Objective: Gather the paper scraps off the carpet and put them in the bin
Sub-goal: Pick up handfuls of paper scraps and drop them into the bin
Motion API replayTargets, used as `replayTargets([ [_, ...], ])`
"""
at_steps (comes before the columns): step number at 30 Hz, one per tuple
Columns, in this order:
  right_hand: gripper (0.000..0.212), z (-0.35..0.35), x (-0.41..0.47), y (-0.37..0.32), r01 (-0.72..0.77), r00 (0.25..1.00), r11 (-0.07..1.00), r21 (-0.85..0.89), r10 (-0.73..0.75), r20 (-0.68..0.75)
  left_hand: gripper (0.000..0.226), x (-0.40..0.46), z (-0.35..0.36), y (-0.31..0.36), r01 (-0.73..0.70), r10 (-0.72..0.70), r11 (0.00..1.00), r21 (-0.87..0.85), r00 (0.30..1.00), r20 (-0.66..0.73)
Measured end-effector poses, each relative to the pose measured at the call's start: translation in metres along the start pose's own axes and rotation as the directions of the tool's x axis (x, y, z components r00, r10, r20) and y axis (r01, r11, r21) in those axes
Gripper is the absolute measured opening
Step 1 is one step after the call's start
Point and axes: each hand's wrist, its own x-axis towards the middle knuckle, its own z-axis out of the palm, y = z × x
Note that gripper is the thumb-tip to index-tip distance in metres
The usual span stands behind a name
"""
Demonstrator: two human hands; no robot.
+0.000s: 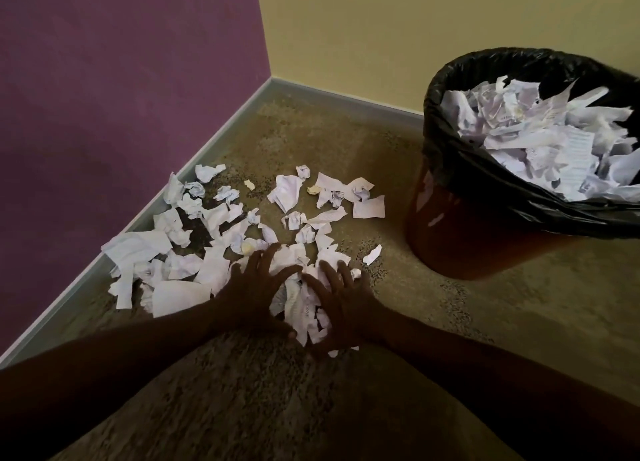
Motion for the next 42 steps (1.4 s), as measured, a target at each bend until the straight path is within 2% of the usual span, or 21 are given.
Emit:
replayTargets([
  [4,0.102,0.009,0.006,-0.004,-0.044,0.99,0.998,-0.051,0.037,-0.133,0.112,0.0,-0.001,-0.01,0.054,-0.054,0.997,-0.054,0.999,-0.007],
  [7,0.088,0.001,0.013,-0.001,-0.035,0.978,0.998,-0.059,0.022,-0.208,0.117,0.005,-0.012,-0.01,0.063,-0.067,0.997,-0.044,0.992,-0.105],
  [9,0.079,-0.005,0.019,0.003,-0.021,0.978,1.0,0.021,0.025,-0.206,0.11,0.008,-0.018,-0.013,0.071,-0.072,0.997,-0.02,0.996,-0.059],
  [11,0.068,-0.011,0.025,0.006,0.011,0.979,0.993,0.12,0.015,-0.206,0.09,0.011,-0.024,-0.013,0.074,-0.075,0.997,-0.026,0.997,-0.031],
  [14,0.06,-0.018,0.032,0.01,0.04,0.973,0.973,0.226,0.013,-0.23,0.067,0.009,-0.026,-0.009,0.073,-0.078,0.996,-0.058,0.994,-0.083],
  [17,0.074,-0.021,0.033,0.007,0.055,0.969,0.932,0.358,0.037,-0.245,0.063,0.004,-0.027,-0.008,0.077,-0.079,0.982,-0.175,0.997,-0.009],
  [19,0.075,-0.023,0.032,0.005,0.047,0.968,0.914,0.402,0.057,-0.243,0.06,0.0,-0.026,-0.011,0.06,-0.07,0.952,-0.299,0.997,-0.023],
  [22,0.057,-0.03,0.032,0.008,0.043,0.969,0.884,0.466,0.076,-0.233,0.061,-0.007,-0.034,-0.014,0.047,-0.075,0.93,-0.365,0.995,-0.064],
  [26,0.03,-0.058,0.027,0.008,0.007,0.976,0.871,0.491,0.102,-0.194,0.057,-0.016,-0.047,-0.023,0.135,-0.175,0.912,-0.387,0.982,-0.071],
  [28,0.023,-0.081,0.022,0.005,0.014,0.98,0.886,0.464,0.08,-0.183,0.057,-0.023,-0.055,-0.026,0.114,-0.186,0.891,-0.438,0.974,-0.126],
  [32,0.026,-0.132,0.011,0.0,0.066,0.986,0.909,0.411,0.003,-0.165,0.054,-0.035,-0.076,-0.028,0.038,-0.175,0.86,-0.51,0.959,-0.224],
  [37,0.05,-0.193,-0.006,-0.007,0.127,0.973,0.941,0.313,-0.058,-0.222,0.049,-0.04,-0.11,-0.02,-0.004,-0.283,0.801,-0.598,0.878,-0.385],
  [40,0.033,-0.231,-0.023,-0.005,0.165,0.954,0.949,0.267,-0.085,-0.287,0.044,-0.039,-0.143,-0.008,-0.069,-0.309,0.764,-0.642,0.834,-0.457],
  [42,0.02,-0.252,-0.036,0.002,0.167,0.934,0.957,0.238,-0.076,-0.35,0.03,-0.038,-0.166,-0.001,-0.135,-0.311,0.734,-0.666,0.805,-0.505],
])
